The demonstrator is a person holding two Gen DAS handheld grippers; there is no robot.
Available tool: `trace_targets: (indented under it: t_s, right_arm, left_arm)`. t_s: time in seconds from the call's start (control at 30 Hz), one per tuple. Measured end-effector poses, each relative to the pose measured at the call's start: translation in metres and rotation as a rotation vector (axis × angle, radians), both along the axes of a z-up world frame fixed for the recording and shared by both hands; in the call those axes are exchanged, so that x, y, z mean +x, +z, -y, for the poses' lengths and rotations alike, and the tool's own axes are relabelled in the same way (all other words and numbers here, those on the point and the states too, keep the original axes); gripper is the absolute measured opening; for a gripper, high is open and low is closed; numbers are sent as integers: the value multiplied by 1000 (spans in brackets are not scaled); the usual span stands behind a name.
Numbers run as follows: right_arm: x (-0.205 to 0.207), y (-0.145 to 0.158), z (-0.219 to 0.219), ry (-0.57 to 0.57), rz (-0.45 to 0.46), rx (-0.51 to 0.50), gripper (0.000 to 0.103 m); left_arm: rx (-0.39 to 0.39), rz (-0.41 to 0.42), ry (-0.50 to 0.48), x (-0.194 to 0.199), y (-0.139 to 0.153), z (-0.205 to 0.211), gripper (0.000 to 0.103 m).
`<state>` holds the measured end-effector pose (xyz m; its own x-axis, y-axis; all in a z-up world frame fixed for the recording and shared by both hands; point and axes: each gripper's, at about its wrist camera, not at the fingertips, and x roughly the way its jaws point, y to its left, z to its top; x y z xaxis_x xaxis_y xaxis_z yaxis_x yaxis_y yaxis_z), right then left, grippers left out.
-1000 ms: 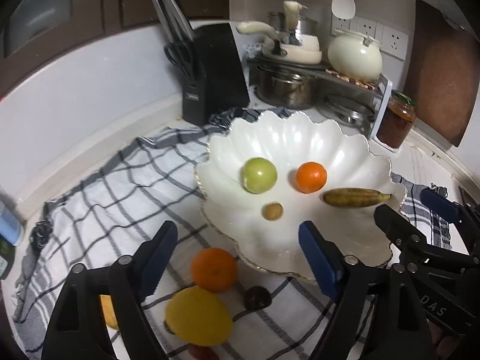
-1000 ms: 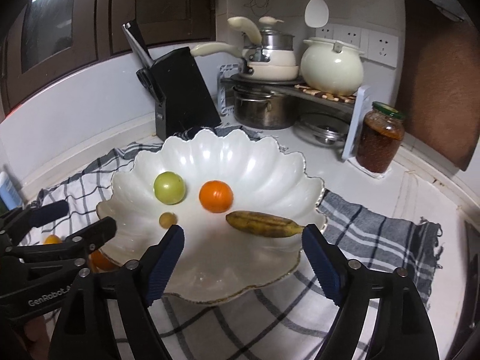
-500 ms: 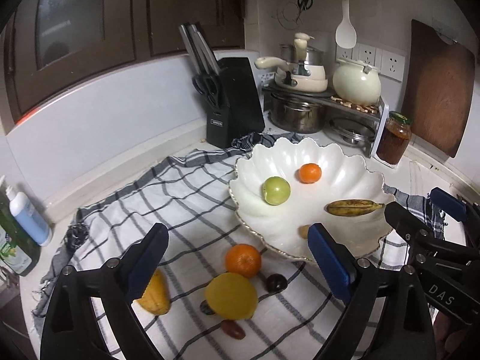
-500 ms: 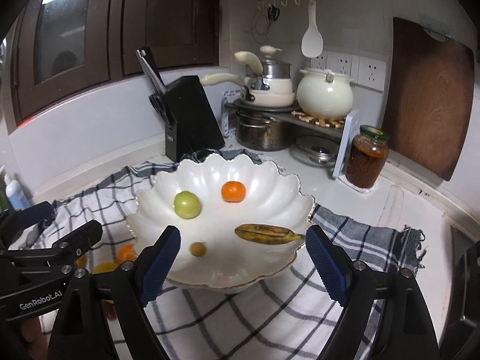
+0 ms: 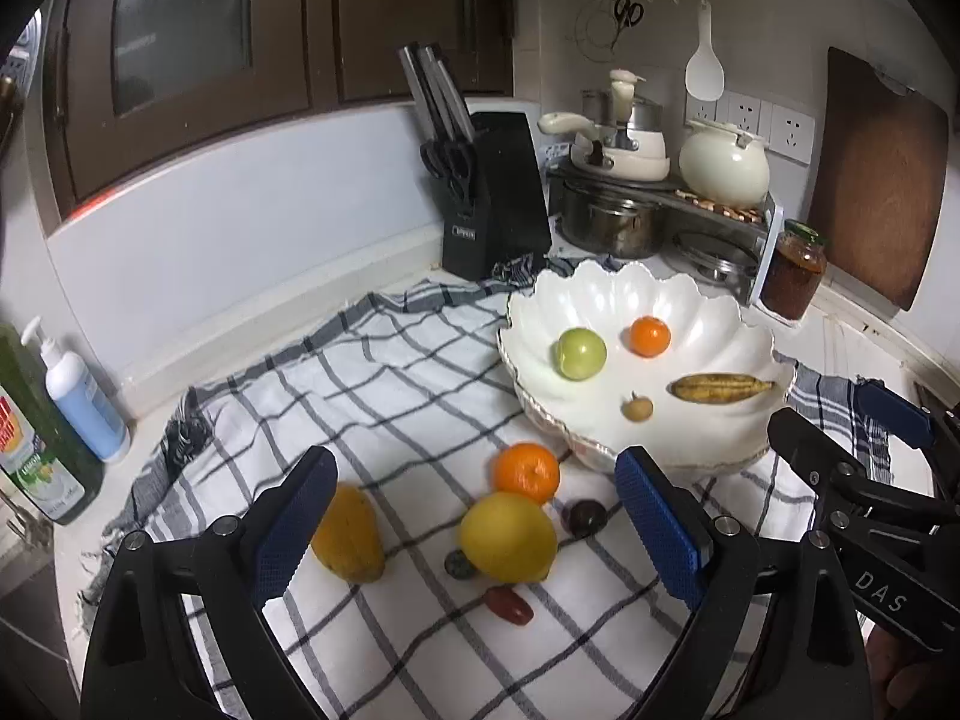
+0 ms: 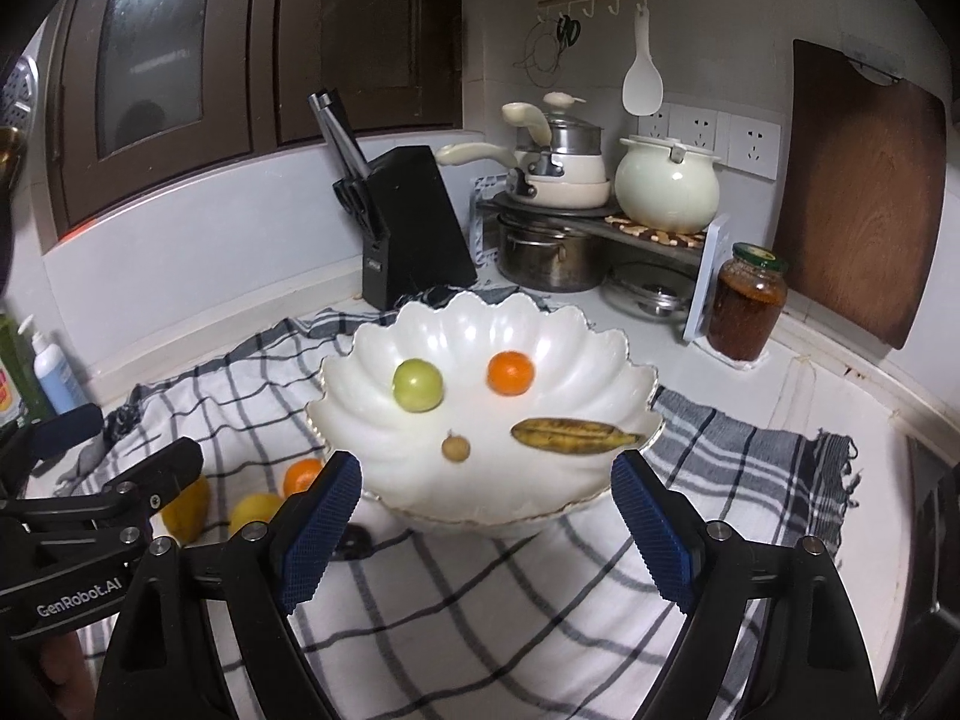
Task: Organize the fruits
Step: 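Withdraw both tools from the bowl toward the remaining fruits, then grasp the large yellow citrus with the left tool while the right tool grasps the dark plum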
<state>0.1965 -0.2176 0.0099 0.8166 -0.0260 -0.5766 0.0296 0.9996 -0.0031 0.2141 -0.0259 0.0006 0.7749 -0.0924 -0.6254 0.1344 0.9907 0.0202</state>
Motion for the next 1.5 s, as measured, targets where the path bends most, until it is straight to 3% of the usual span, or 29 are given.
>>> trace_targets:
  t_s: [0.4, 0.93, 1.3, 1.43, 1.5]
  right_arm:
    - [-5, -28, -2, -27, -43, -8, 86]
    - [9, -73, 8, -77, -107, -3, 86]
    - [19, -86, 11, -83, -136, 0, 86]
    - [20, -87, 10, -83, -141, -4, 86]
    - [20, -87, 10, -83, -141, -6, 86]
  left_arm:
    - [3, -59, -23, 2, -34, 0, 95]
    - [42, -149, -70, 33, -87, 18, 94]
    - [68, -200, -81, 47, -110, 28, 79]
    - [69, -227, -90, 52, -116, 30, 63]
    - [77, -223, -88, 52, -116, 30, 61]
